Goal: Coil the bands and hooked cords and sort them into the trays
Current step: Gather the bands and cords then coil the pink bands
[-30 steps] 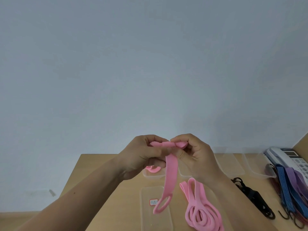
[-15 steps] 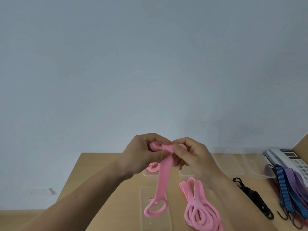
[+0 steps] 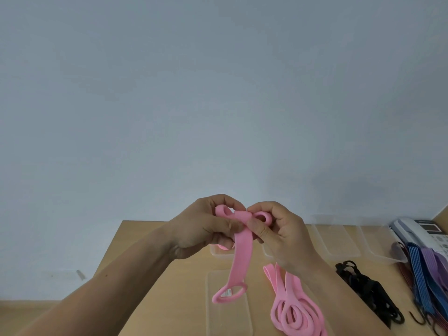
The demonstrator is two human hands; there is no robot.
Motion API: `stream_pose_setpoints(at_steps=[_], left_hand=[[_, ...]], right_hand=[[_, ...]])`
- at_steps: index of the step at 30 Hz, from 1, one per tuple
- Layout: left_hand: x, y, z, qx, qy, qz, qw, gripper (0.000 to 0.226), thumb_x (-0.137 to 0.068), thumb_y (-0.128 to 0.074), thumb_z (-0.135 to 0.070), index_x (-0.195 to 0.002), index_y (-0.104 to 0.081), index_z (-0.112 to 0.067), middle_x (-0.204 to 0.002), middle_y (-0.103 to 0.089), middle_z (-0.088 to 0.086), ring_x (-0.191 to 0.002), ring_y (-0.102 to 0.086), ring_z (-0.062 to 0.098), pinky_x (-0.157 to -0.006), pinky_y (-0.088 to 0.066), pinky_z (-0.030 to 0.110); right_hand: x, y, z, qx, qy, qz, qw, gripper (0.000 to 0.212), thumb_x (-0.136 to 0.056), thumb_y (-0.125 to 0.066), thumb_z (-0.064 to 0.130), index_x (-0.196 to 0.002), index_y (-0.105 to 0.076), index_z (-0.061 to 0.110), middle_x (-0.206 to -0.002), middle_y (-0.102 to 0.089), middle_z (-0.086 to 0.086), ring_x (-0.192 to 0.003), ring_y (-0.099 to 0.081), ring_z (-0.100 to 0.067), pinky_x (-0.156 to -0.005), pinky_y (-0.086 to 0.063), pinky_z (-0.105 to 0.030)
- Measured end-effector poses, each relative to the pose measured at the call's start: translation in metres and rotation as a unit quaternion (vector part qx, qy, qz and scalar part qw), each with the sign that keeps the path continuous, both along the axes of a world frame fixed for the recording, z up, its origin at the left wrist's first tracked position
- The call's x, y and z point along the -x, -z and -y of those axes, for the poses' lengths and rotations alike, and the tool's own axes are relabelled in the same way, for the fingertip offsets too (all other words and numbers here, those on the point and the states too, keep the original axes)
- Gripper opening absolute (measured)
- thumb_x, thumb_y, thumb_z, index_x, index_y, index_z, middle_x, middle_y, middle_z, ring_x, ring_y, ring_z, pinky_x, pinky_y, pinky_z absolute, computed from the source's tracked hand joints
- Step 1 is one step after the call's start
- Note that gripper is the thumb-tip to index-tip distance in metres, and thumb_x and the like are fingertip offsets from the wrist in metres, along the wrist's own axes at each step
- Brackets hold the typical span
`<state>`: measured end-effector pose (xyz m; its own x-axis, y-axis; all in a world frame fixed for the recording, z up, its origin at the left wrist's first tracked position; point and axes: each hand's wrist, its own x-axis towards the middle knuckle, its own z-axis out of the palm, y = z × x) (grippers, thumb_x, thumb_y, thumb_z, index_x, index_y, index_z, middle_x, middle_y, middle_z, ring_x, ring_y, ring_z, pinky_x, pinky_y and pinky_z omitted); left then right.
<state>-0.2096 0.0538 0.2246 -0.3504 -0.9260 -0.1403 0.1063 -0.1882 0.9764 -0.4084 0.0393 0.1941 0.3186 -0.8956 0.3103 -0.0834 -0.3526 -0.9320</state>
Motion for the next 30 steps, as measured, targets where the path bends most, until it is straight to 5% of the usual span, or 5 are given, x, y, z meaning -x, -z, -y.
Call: stream_pose_setpoints(at_steps=[5,12,20,25,30], left_hand=[[0.001,0.0,-0.002,0.01,-0.027,-0.006,1.0,0.035,-0.078,-0.076,-0.008,-0.109,-0.064,0.001,-0.109,-0.066,0.034,-0.094,-0.064,0.041,-0.082,-0.049,0.046],[0.001,0.01,0.001,0.086,-0.063,0.006,0.994,0.023,-0.08,-0.076,-0.002,-0.101,-0.068,-0.002,-0.098,-0.069,0.028,-0.084,-0.068,0.034,-0.075,-0.052,0.039],[0.011,0.021,-0.005,0.202,-0.063,0.046,0.976,0.019,-0.084,-0.069,-0.003,-0.097,-0.072,-0.017,-0.096,-0.076,0.009,-0.091,-0.073,0.028,-0.08,-0.056,0.031],[0.011,0.022,-0.004,0.178,-0.112,0.054,0.976,0.032,-0.078,-0.078,-0.016,-0.107,-0.067,-0.023,-0.094,-0.073,0.014,-0.09,-0.069,0.038,-0.08,-0.058,0.052],[0.008,0.02,-0.004,0.14,-0.082,0.079,0.984,0.023,-0.083,-0.076,-0.021,-0.099,-0.063,-0.01,-0.088,-0.075,0.017,-0.08,-0.068,0.047,-0.067,-0.055,0.044]], right_hand=[[-0.006,0.001,0.001,0.007,0.007,0.02,1.0,0.02,-0.084,-0.07,0.02,-0.094,-0.068,0.037,-0.086,-0.069,0.012,-0.068,-0.064,-0.006,-0.064,-0.051,-0.017],[-0.006,0.004,0.003,-0.046,-0.022,0.079,0.996,0.024,-0.08,-0.07,0.013,-0.099,-0.066,0.026,-0.085,-0.07,0.002,-0.065,-0.065,-0.014,-0.061,-0.052,-0.022],[-0.005,-0.009,0.002,-0.14,-0.035,0.042,0.989,0.046,-0.08,-0.063,0.047,-0.091,-0.066,0.003,-0.065,-0.067,-0.003,-0.059,-0.06,-0.018,-0.055,-0.048,-0.027],[-0.005,-0.013,0.003,-0.103,-0.013,0.043,0.994,0.02,-0.082,-0.072,0.031,-0.086,-0.069,0.011,-0.065,-0.067,-0.004,-0.052,-0.056,-0.015,-0.052,-0.047,-0.024],[-0.006,-0.013,0.002,-0.091,-0.006,0.058,0.994,0.032,-0.072,-0.074,0.035,-0.091,-0.067,0.011,-0.065,-0.064,0.0,-0.052,-0.053,-0.017,-0.053,-0.046,-0.027]])
